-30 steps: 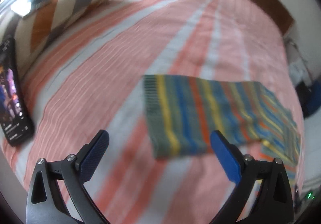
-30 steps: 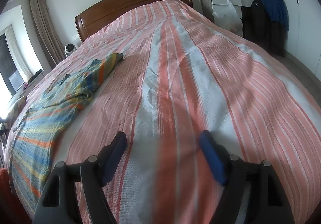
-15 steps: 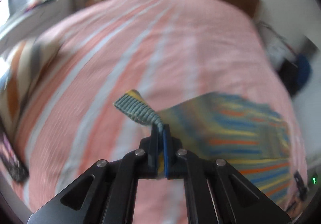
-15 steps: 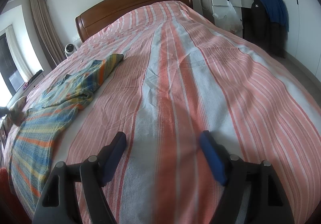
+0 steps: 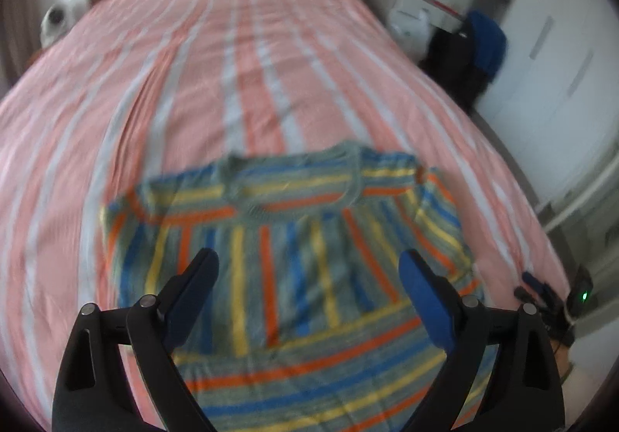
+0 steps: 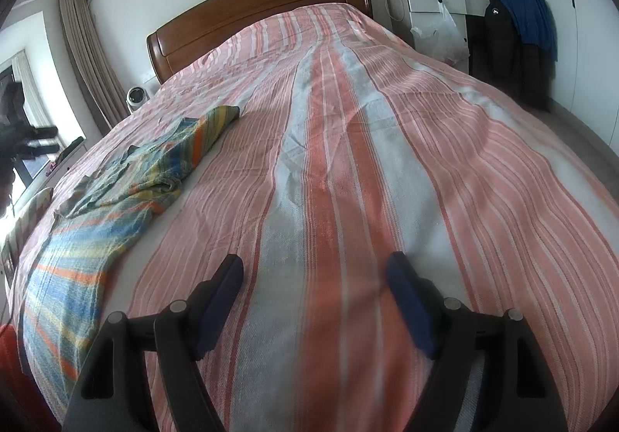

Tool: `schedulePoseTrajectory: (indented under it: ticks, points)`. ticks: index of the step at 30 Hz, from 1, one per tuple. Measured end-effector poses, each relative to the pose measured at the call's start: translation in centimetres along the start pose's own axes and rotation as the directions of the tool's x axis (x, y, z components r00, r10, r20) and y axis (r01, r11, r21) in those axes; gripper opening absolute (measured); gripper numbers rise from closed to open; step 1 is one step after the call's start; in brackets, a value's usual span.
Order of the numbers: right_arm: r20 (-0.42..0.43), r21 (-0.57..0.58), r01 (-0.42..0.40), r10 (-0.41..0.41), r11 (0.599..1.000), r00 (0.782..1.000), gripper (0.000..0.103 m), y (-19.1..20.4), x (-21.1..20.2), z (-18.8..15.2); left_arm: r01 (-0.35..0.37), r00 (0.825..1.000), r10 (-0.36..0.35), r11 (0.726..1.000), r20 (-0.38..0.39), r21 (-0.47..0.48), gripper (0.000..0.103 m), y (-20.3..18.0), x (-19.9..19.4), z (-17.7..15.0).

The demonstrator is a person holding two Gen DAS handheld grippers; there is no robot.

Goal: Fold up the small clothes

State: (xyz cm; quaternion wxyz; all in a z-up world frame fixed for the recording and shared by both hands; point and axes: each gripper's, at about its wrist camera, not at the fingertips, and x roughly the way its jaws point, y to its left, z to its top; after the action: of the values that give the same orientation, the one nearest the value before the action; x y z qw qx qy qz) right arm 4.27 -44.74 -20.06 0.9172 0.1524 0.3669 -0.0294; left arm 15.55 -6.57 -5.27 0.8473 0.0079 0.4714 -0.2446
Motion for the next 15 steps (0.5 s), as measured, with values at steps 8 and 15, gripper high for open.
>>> schedulePoseTrajectory:
  ticks: [8,15]
  points:
    - [0.003,0.001,-0.002,0.002,1.0,1.0,0.076,-0.2,0.0,-0.1,-0.36,0.928,0.364,0.931,-0.082,0.061,0.095,7.0,-4.1,-10.3]
    - [0.003,-0.005,0.004,-0.004,1.0,1.0,0.076,-0.1,0.0,-0.1,-0.446,0.893,0.444,0.895,-0.071,-0.011,0.097,10.9,-6.5,-16.9]
